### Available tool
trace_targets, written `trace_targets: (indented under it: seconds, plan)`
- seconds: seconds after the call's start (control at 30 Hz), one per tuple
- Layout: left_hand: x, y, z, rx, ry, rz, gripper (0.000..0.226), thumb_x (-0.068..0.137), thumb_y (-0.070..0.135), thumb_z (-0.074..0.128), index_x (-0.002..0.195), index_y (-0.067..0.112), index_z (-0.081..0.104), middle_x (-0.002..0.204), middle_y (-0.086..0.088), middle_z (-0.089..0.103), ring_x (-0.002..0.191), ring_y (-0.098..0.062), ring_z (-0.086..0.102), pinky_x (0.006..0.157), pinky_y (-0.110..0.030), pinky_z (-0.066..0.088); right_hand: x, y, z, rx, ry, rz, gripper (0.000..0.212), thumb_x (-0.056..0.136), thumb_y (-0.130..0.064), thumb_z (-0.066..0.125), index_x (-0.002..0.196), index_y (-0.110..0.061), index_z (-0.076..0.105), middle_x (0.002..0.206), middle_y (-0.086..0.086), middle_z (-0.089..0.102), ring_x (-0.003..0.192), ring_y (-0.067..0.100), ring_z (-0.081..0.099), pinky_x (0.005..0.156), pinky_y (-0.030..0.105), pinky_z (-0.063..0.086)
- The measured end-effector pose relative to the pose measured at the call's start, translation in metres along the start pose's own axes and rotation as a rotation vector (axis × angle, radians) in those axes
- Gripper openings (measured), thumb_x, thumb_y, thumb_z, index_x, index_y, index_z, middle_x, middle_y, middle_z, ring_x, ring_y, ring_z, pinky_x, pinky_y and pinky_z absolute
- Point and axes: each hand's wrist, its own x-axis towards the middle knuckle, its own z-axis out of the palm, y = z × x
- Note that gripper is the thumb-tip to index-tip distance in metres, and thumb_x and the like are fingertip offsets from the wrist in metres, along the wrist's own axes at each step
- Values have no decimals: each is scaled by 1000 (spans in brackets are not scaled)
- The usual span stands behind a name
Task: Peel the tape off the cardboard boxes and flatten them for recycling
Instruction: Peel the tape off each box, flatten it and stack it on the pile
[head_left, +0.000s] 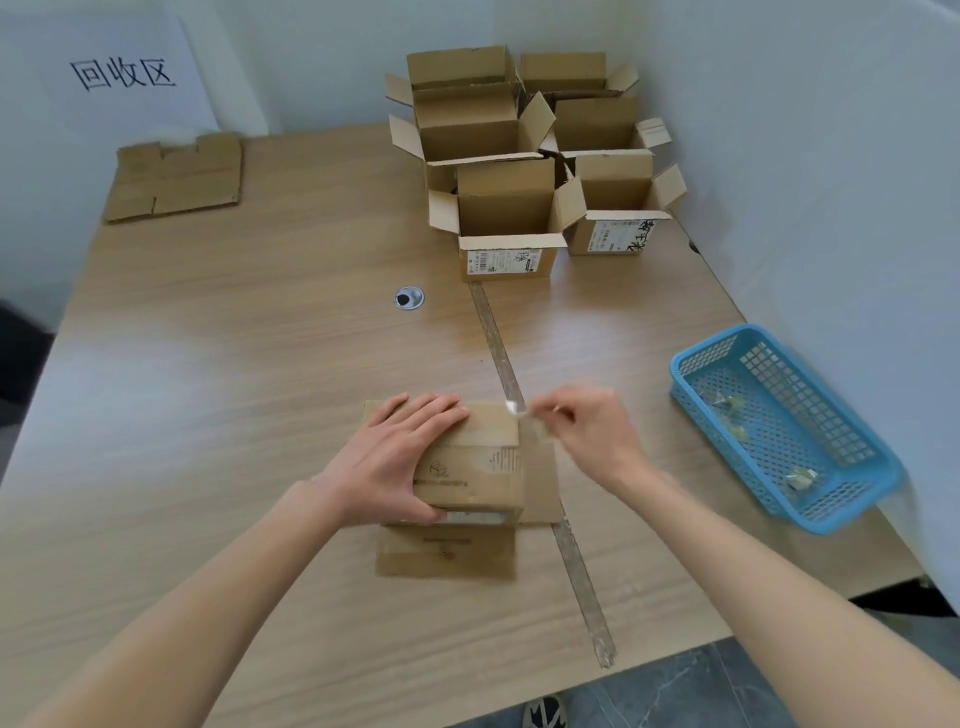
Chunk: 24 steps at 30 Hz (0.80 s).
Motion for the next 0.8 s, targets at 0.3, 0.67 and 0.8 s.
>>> trace_targets:
  seconds: [0.3, 0.67, 0.8]
  plan:
    - [-8, -6, -4, -39, -80, 21, 127, 58, 85, 70, 160, 42, 10, 168, 21, -4, 154, -3, -13, 125, -38, -12, 6, -4, 8, 15, -303, -65, 28, 102, -16, 57, 127, -16, 69, 122, -11, 59, 104, -1, 60, 93, 9, 47]
    - [-10, 11, 6, -52, 41, -98, 115, 62, 102, 49, 157, 45, 19, 167, 23, 5, 154, -2, -8, 126, -43, -5, 9, -6, 14, 197, -3, 158, 15, 86, -19, 79, 93, -31, 74, 86, -18, 72, 82, -7, 66, 72, 9, 52]
    - [-10, 15, 6, -53, 61, -125, 113, 63, 101, 49, 156, 44, 21, 166, 23, 9, 154, -1, -6, 126, -40, -7, 12, 12, -20, 283, 114, 246, 40, 91, -10, 71, 128, -24, 67, 110, -14, 72, 98, -5, 66, 91, 15, 52]
